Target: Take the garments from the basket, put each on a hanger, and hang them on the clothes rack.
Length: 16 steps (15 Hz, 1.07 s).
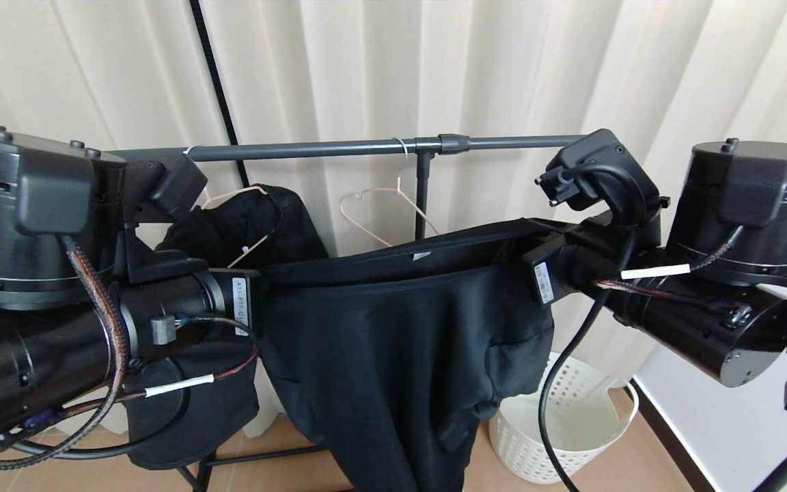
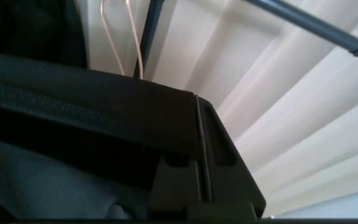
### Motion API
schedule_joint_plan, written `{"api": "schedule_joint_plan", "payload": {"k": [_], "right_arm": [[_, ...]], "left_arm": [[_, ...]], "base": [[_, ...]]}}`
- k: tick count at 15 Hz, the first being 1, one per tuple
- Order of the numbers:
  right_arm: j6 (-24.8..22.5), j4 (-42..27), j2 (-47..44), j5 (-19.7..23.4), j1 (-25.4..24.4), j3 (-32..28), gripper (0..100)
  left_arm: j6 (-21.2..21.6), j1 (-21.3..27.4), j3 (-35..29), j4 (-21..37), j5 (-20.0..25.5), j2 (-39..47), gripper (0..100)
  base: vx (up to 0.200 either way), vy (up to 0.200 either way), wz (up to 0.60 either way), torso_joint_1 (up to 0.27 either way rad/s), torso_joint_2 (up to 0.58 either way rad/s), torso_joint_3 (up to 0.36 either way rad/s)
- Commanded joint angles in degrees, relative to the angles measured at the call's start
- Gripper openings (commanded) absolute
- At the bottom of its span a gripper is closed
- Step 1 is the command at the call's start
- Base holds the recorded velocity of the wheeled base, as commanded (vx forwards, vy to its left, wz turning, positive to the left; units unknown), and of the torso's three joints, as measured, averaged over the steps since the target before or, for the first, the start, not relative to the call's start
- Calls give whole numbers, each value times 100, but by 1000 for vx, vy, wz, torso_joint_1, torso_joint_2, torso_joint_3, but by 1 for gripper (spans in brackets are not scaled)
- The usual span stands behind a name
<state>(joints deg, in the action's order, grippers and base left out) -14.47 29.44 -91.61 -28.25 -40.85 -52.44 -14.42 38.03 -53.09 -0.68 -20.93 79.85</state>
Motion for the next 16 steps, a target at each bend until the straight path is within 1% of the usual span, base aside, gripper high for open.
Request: {"api": "schedule_joint_plan", "payload": {"k": [1,2,3,5,7,9,10,13,14,16], "right_arm": [[58,-228,161,12,-37,-135,0],[137,-334,135,21,-81,-187,0],[322,-536,108,38,-230,-293,0],[586,-1010,100,144,-266,-486,0],[691,-1274,100,293,-406,-539,0],[691,-1432,117,293,-503,-512,0],[691,-1766,161,302,-538,-512,0],[691,-2540,416,399,-1074,-495,0],[709,-2707,469,408,-1364,-486,0],[928,-2786,478,408,-1733,-486,0]], "left_arm": [[1,2,-8,-11,168,-48,0],[-8,-33,-26,-28,291,-48,0],[-8,-138,-44,-37,370,-40,0],[-8,-270,-35,-37,476,-40,0],[-17,-297,-17,-37,599,-48,0],[-52,-402,-61,-55,625,-22,0],[-52,-472,-228,-143,775,101,0],[-52,-631,-861,-169,1232,347,0],[-52,-631,-1072,-169,1364,453,0],[-52,-613,-1379,-169,1452,672,0]], "base": [[0,0,0,0,0,0],[0,0,0,0,0,0],[0,0,0,0,0,0],[0,0,0,0,0,0],[0,0,0,0,0,0],[0,0,0,0,0,0],[0,0,0,0,0,0],[0,0,0,0,0,0],[0,0,0,0,0,0],[0,0,0,0,0,0]]}}
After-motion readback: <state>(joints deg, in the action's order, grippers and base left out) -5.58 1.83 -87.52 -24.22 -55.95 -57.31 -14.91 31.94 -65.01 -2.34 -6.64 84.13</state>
